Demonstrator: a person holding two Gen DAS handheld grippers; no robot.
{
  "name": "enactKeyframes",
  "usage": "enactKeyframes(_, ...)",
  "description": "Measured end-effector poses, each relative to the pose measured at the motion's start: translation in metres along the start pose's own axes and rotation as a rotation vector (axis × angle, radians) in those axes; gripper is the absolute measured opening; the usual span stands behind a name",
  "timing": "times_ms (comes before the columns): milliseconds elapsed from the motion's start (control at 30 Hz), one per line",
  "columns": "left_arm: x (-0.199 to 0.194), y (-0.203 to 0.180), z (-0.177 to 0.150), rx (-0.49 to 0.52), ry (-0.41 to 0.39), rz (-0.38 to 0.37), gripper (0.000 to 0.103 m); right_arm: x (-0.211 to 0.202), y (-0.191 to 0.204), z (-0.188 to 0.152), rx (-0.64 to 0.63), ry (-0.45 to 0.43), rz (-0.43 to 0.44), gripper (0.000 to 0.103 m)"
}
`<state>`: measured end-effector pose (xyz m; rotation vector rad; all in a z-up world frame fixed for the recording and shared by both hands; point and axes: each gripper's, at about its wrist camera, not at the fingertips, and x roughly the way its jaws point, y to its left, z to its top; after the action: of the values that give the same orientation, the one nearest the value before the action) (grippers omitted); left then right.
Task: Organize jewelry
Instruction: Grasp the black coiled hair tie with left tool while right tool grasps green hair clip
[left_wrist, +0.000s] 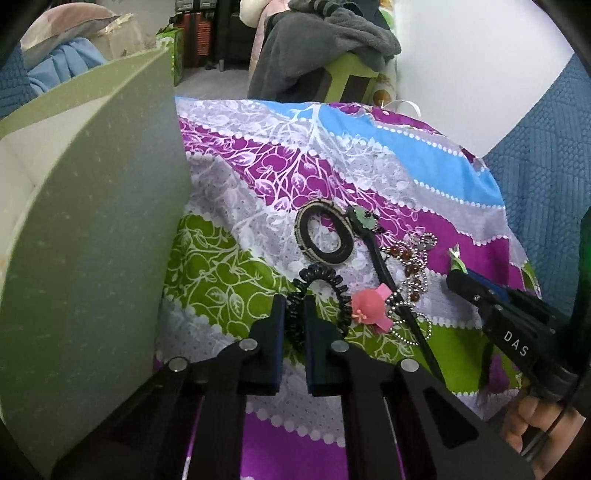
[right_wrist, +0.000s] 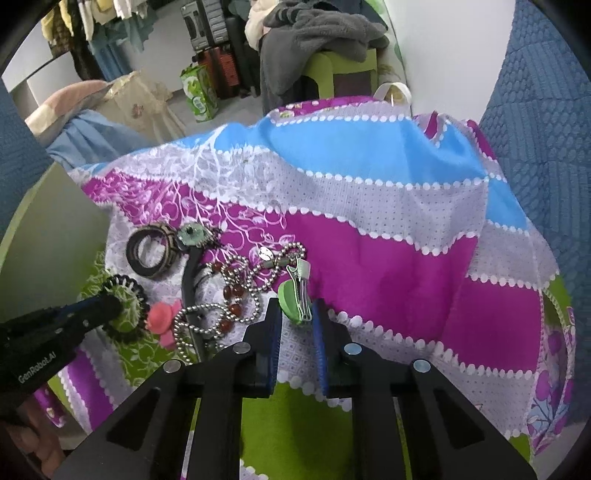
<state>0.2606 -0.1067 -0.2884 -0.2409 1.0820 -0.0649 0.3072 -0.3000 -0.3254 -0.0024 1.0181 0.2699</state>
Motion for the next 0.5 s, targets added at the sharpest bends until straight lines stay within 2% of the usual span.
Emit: enactKeyframes(500,-0.047,0.003,-0.003,0.025,-0.026,-0.033,0.008,-0.048,0.030,-0.025,0.085,-0.004,0.007,0.014)
